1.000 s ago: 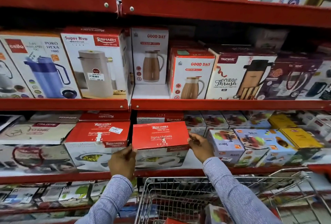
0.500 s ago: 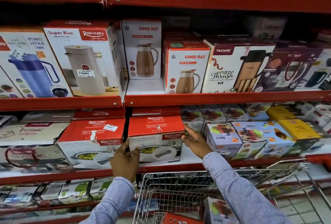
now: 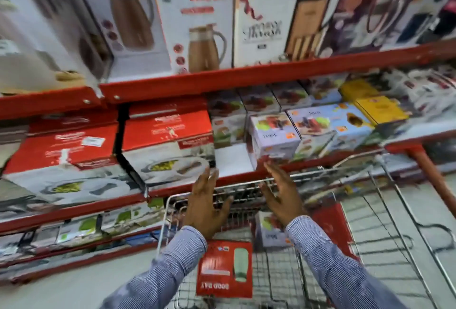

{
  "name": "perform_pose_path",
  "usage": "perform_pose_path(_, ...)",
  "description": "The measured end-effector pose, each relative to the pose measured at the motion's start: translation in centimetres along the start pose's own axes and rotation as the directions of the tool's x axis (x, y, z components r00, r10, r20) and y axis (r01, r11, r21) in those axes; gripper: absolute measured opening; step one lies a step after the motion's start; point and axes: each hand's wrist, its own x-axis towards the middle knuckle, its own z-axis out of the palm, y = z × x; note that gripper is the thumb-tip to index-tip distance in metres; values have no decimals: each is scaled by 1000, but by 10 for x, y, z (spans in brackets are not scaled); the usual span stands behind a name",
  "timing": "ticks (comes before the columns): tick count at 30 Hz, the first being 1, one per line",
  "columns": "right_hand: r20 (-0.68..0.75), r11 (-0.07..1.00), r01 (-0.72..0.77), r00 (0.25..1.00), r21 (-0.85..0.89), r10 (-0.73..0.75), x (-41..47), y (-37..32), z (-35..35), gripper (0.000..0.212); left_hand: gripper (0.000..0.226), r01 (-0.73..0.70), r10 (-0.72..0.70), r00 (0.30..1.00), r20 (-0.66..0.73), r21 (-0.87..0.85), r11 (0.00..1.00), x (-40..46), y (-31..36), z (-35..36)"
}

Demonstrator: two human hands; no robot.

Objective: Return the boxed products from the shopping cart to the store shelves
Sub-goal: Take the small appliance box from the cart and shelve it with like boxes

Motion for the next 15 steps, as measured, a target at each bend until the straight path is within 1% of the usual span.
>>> perform_pose_path(2,-19,998,-56,998,-9,56,-14,33,-5,54,80,31,-27,992,120,-30,999,-2,12,26)
perform_pose_path(4,-32,990,-141,989,18,141,-27,68,-6,50,76,97,-72,968,241,-92,991,-5,23,51)
perform_pose_path(6,-34,959,-284,958,12,284,-38,102,-6,47,71,181,-131,924,358,-111,977,-6,34,81)
perform_pose_path(8,1,903,-427,904,-44,427,-48,137,-2,39,68,299,-218,855,471,-102,949,-5,41,110)
perform_pose_path(9,34,878,-473,879,-81,476,-52,153,0,37,67,387,-279,801,530,-103,916,-4,47,124)
perform_pose_path(11,108,821,-562,814,-101,570,-55,184,9,42,58,555,-377,709,596,-142,820,0,51,154)
perform_pose_path(13,176,783,-608,763,-128,622,-57,201,16,46,51,691,-470,632,616,-174,702,5,52,178)
perform_pose_path(15,233,730,-665,693,-158,682,-58,207,17,47,41,786,-533,556,638,-196,586,8,48,200)
